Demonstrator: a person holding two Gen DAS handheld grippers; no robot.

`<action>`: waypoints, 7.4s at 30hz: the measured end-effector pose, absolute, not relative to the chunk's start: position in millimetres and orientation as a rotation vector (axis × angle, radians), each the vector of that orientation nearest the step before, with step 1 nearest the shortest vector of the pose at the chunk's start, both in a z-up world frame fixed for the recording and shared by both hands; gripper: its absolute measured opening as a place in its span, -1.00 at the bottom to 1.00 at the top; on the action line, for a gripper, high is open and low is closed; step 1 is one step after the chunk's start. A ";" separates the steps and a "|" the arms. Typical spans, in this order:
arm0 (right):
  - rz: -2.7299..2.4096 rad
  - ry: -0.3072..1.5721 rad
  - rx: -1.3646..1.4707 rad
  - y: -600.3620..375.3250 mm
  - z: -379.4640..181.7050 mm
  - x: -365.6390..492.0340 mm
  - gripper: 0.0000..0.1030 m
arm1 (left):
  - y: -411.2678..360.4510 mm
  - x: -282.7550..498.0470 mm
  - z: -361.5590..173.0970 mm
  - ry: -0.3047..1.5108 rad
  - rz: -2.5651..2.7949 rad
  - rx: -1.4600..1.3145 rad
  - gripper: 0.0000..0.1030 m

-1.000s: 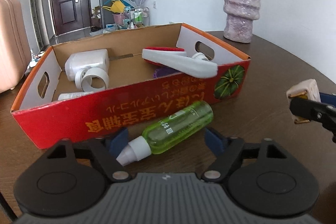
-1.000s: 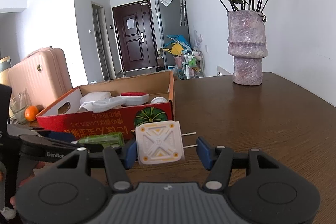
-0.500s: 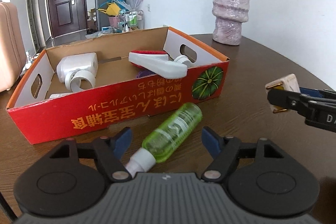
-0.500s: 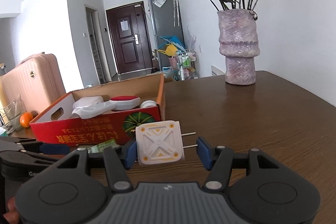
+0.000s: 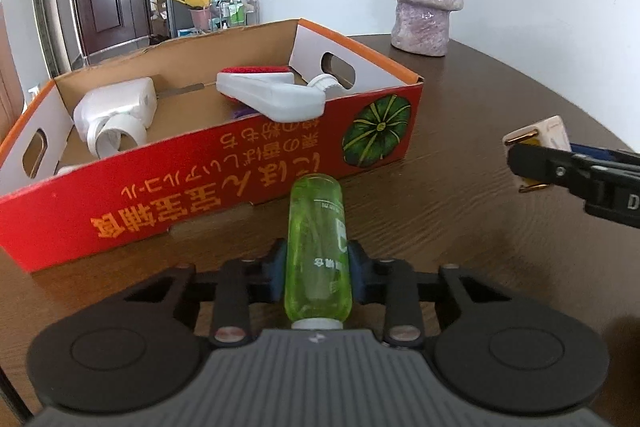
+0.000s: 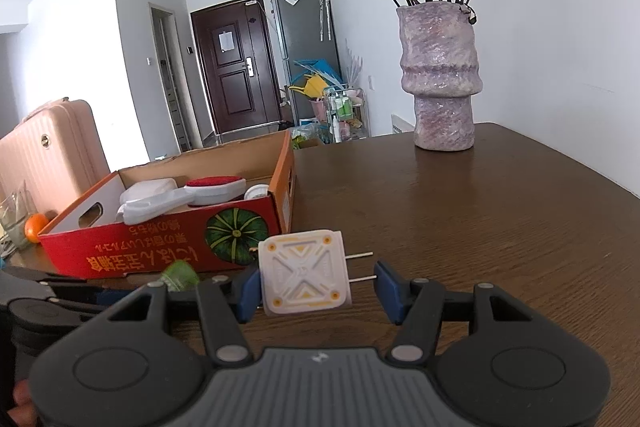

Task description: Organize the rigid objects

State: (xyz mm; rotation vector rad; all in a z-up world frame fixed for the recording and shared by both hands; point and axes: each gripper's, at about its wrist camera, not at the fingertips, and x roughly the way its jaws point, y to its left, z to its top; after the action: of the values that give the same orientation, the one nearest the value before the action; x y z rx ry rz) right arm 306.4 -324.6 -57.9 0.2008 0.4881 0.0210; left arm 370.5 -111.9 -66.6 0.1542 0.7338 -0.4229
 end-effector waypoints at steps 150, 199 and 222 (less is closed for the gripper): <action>0.141 0.510 0.013 -139.5 -21.6 462.5 0.27 | -3.0 461.1 18.8 0.412 -0.017 -0.037 0.38; 0.094 0.413 -0.007 -183.4 23.3 350.0 1.00 | 4.5 354.9 64.0 0.404 0.014 -0.043 1.00; 0.132 0.243 0.030 -237.8 33.7 137.8 1.00 | 1.0 139.3 59.5 0.278 0.016 -0.015 1.00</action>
State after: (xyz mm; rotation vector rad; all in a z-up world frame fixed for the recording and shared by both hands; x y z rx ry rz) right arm 137.8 -237.8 33.7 0.0302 0.2427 0.1324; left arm 139.3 1.0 59.5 -0.0153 0.2780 0.0158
